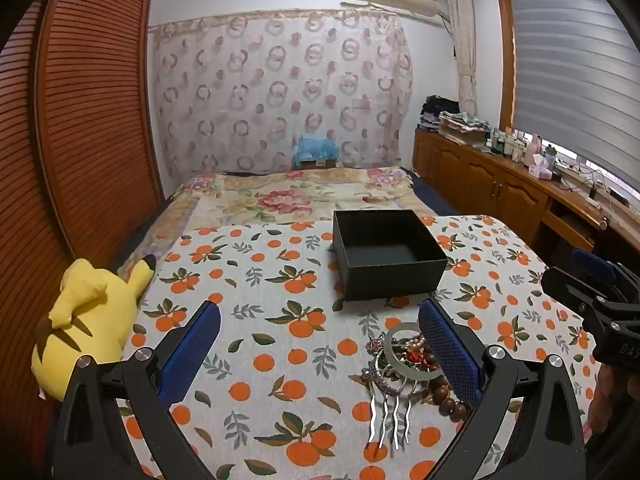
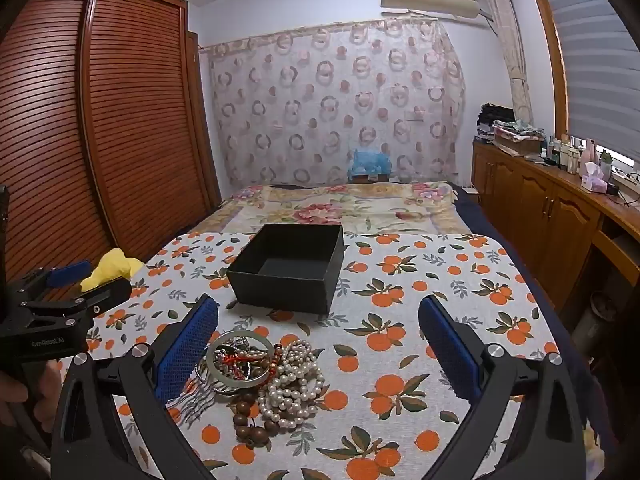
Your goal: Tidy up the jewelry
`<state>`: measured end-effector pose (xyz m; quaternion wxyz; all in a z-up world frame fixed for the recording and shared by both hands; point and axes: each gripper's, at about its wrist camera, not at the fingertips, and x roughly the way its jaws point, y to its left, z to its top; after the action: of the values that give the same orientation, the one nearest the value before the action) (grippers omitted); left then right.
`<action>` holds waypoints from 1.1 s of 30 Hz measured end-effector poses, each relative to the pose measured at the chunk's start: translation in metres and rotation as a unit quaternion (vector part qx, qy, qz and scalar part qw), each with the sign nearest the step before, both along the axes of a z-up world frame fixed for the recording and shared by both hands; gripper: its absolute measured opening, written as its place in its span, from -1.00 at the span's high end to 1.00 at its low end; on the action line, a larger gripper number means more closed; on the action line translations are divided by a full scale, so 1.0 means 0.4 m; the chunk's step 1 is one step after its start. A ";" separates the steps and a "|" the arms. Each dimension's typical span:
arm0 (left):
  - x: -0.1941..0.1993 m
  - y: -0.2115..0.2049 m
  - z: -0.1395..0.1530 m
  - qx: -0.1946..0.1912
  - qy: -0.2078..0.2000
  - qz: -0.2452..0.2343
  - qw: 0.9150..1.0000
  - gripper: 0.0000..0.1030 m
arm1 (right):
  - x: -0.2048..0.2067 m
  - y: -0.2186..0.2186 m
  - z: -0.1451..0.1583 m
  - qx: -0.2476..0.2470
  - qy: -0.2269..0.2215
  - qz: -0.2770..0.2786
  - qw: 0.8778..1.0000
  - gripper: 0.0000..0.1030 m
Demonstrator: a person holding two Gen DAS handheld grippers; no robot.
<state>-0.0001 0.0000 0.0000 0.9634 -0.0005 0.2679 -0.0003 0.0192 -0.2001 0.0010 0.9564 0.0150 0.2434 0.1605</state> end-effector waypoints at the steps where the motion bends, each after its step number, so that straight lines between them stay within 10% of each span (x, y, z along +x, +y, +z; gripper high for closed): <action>1: 0.000 0.000 0.000 0.000 0.000 0.000 1.000 -0.87 | 0.000 0.000 0.000 0.001 -0.001 0.000 1.000 -0.95; 33: -0.008 -0.026 0.004 0.004 -0.009 -0.001 1.000 -0.87 | -0.005 0.003 0.007 0.001 -0.005 0.000 1.000 -0.95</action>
<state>-0.0033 -0.0103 0.0018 0.9659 0.0037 0.2588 -0.0006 0.0173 -0.1988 0.0040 0.9577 0.0149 0.2382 0.1605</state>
